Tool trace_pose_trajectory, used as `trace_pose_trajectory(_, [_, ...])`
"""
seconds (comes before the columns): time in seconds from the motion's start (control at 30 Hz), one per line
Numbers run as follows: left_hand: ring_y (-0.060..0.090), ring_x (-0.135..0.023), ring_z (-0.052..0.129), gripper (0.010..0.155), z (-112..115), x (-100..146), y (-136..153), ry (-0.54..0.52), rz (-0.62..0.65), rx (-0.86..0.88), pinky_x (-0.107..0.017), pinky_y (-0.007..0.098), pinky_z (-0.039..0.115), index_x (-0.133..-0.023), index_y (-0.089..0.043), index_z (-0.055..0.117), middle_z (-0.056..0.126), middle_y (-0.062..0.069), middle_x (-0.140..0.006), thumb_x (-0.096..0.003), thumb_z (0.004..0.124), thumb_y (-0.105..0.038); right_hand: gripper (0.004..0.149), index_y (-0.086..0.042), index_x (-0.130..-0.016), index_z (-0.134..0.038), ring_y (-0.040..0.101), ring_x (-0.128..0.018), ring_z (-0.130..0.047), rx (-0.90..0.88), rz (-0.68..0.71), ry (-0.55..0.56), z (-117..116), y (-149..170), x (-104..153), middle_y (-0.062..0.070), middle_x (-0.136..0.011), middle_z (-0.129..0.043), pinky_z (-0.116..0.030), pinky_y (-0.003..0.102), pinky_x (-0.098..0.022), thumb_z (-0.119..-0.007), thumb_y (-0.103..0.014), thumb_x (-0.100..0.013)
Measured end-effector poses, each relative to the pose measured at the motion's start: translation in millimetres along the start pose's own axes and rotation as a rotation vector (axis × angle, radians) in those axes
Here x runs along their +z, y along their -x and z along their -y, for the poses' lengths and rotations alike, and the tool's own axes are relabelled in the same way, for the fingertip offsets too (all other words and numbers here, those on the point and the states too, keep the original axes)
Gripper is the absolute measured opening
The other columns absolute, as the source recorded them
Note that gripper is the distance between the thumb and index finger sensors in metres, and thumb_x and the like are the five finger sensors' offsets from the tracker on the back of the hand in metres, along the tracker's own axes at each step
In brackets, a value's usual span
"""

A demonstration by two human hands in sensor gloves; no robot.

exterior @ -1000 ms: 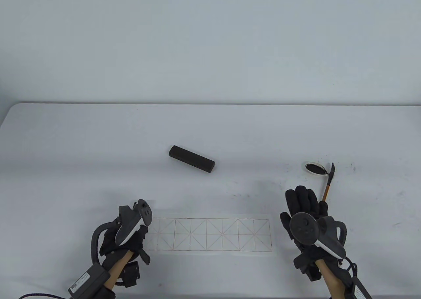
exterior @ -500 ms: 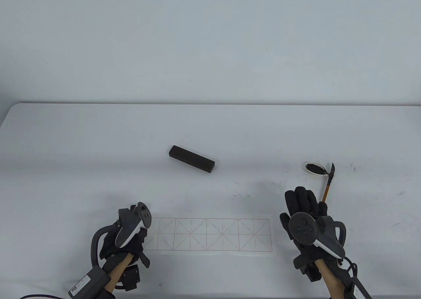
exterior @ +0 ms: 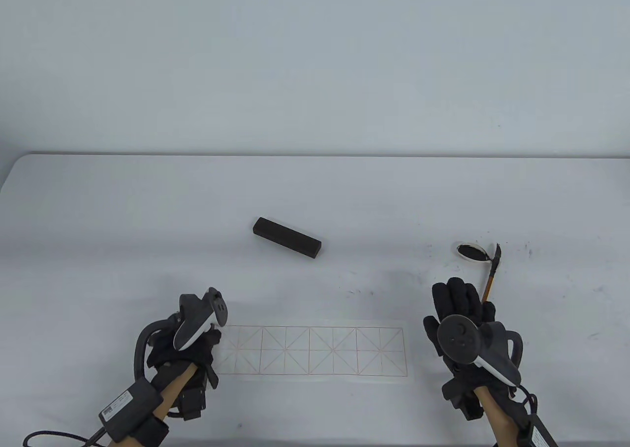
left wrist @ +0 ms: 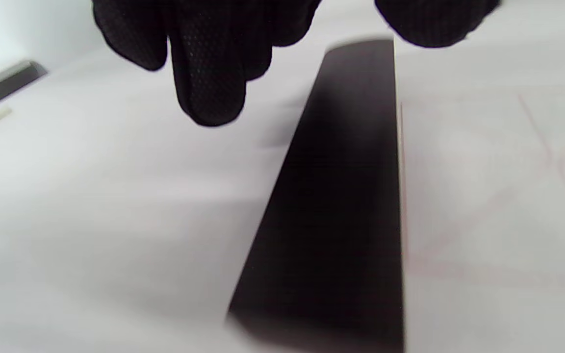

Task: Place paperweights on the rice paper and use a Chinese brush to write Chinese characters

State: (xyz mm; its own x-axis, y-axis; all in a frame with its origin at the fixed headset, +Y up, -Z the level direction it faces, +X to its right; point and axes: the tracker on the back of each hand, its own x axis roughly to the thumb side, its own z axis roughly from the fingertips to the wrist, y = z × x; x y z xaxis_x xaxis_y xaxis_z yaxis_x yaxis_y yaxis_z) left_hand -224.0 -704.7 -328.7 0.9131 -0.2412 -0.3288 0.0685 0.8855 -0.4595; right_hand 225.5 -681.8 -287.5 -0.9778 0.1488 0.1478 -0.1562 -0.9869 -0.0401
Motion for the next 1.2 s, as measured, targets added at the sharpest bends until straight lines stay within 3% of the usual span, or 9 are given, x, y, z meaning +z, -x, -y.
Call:
trace_pose_trajectory(0.2, [0.034, -0.116, 0.054, 0.084, -34.5, -4.6, -35.9, -0.138, 0.106, 0.137, -0.088, 0.053, 0.034, -0.121, -0.027, 0.022, 0.033, 0.009, -0.128, -0.0519, 0.059, -0.056, 0.067, -0.004, -0.112, -0.036, 0.052, -0.103, -0.032, 0.002, -0.003, -0.010, -0.8, -1.6, -0.4, 0.029, -0.114, -0.025, -0.035, 0.075, -0.065, -0.061, -0.036, -0.060])
trace_pose_trajectory(0.3, [0.032, -0.121, 0.042, 0.083, -45.0, -9.3, -55.6, -0.175, 0.154, 0.088, -0.089, 0.053, 0.024, -0.120, -0.033, 0.018, 0.024, 0.005, -0.129, -0.0522, 0.060, -0.055, 0.067, -0.004, -0.112, -0.036, 0.052, -0.103, -0.032, 0.017, -0.020, -0.012, -0.9, -0.4, -0.3, 0.028, -0.115, -0.025, -0.035, 0.075, -0.065, -0.061, -0.036, -0.060])
trace_pose_trajectory(0.4, [0.026, -0.125, 0.018, 0.084, -56.0, -21.0, -72.8, -0.173, 0.192, 0.026, -0.088, 0.054, 0.006, -0.117, -0.044, 0.010, 0.009, -0.005, -0.129, -0.0507, 0.059, -0.056, 0.067, -0.004, -0.112, -0.036, 0.052, -0.103, -0.032, 0.011, -0.028, -0.011, 0.0, 1.3, -0.7, 0.029, -0.114, -0.025, -0.035, 0.075, -0.065, -0.061, -0.036, -0.060])
trace_pose_trajectory(0.47, [0.026, -0.126, 0.017, 0.084, -63.6, -27.1, -81.8, -0.198, 0.184, 0.005, -0.088, 0.055, 0.006, -0.116, -0.046, 0.009, 0.008, -0.007, -0.130, -0.0503, 0.060, -0.056, 0.067, -0.004, -0.112, -0.036, 0.052, -0.103, -0.032, 0.010, -0.031, -0.012, 0.0, 2.0, -1.0, 0.028, -0.115, -0.025, -0.035, 0.075, -0.065, -0.061, -0.036, -0.060])
trace_pose_trajectory(0.6, [0.020, -0.125, 0.004, 0.083, -80.6, -44.6, -101.5, -0.136, 0.200, -0.025, -0.087, 0.051, -0.003, -0.112, -0.055, 0.005, -0.001, -0.013, -0.127, -0.0515, 0.061, -0.054, 0.067, -0.004, -0.112, -0.036, 0.052, -0.103, -0.032, 0.009, -0.033, -0.025, 0.1, 2.3, -1.2, 0.028, -0.114, -0.026, -0.035, 0.075, -0.065, -0.061, -0.036, -0.060])
trace_pose_trajectory(0.77, [0.016, -0.125, 0.001, 0.082, -92.3, -67.0, -120.3, -0.094, 0.164, -0.035, -0.087, 0.049, -0.007, -0.109, -0.059, 0.007, -0.004, -0.016, -0.126, -0.0530, 0.066, -0.050, 0.067, -0.003, -0.112, -0.036, 0.052, -0.103, -0.032, 0.003, -0.033, -0.028, 0.7, 2.8, -1.0, 0.028, -0.115, -0.026, -0.035, 0.075, -0.065, -0.061, -0.036, -0.060])
trace_pose_trajectory(1.2, [0.012, -0.124, 0.000, 0.084, -76.8, -106.1, -159.5, 0.047, 0.122, -0.078, -0.087, 0.047, -0.008, -0.105, -0.064, 0.008, -0.005, -0.020, -0.124, -0.0566, 0.071, -0.039, 0.067, -0.004, -0.112, -0.036, 0.052, -0.103, -0.032, -0.012, -0.029, -0.030, 0.9, 4.0, -2.0, 0.029, -0.115, -0.026, -0.035, 0.075, -0.065, -0.061, -0.036, -0.060])
